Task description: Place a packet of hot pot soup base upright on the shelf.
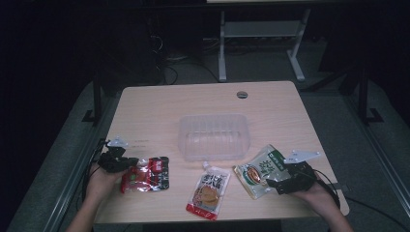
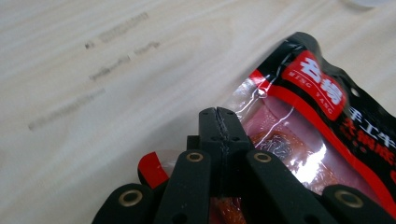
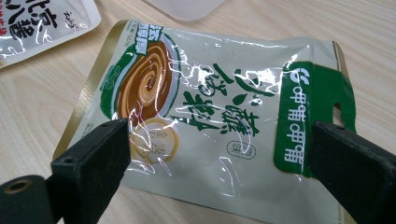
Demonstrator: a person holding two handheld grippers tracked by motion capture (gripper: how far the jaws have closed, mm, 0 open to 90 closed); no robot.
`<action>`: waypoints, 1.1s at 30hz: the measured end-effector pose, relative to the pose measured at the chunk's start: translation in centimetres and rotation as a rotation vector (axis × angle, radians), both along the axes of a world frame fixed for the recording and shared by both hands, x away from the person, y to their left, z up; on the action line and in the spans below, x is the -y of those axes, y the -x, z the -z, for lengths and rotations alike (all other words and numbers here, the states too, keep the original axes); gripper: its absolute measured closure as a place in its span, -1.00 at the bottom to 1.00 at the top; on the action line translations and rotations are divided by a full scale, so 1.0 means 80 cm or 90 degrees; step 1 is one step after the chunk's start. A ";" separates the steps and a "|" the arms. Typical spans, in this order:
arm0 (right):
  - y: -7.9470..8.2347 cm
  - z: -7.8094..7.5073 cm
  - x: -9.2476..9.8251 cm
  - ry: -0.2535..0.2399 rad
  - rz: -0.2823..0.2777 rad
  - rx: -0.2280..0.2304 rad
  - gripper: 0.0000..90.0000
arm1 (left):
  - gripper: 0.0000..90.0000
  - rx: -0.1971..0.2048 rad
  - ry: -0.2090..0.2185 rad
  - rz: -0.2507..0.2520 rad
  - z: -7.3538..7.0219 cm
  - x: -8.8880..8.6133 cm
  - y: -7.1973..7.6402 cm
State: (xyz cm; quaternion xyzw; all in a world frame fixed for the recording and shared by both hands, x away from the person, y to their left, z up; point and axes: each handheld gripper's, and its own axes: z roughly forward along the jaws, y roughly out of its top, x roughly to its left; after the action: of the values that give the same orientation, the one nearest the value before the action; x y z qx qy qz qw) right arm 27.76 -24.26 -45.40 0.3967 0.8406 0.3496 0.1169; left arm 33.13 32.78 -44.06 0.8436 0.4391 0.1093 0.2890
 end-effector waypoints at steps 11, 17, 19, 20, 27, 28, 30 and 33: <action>0.002 -0.001 -0.004 -0.002 -0.002 -0.003 -0.87 | 1.00 -0.008 0.007 0.052 0.002 0.022 0.012; 0.005 -0.005 -0.005 -0.008 0.000 0.008 -0.87 | 0.99 0.005 0.023 0.041 -0.009 0.022 0.022; 0.007 -0.007 -0.006 -0.010 0.003 0.003 -0.87 | 0.99 0.020 0.023 0.033 -0.017 0.016 0.030; 0.007 -0.007 -0.007 -0.008 0.000 0.011 -0.87 | 0.99 0.026 0.024 0.028 -0.020 0.012 0.034; 0.012 -0.013 -0.016 -0.017 -0.012 0.015 -0.87 | 0.99 0.026 0.034 -0.006 -0.021 -0.020 0.065; 0.012 -0.015 -0.019 -0.018 -0.017 0.019 -0.87 | 1.00 0.021 0.040 -0.008 -0.019 -0.022 0.068; 0.015 -0.017 -0.023 -0.029 -0.027 0.020 -0.87 | 0.99 0.013 0.034 -0.007 -0.015 -0.024 0.069; 0.015 -0.019 -0.031 -0.038 -0.044 0.022 -0.87 | 0.99 0.014 0.015 -0.005 -0.015 -0.021 0.066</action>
State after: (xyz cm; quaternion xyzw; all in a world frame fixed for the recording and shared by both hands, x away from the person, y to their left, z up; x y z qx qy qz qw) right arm 26.54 -21.79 -43.87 0.3645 0.8412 0.3848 0.1071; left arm 27.87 34.46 -42.89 0.8371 0.4406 0.1146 0.3034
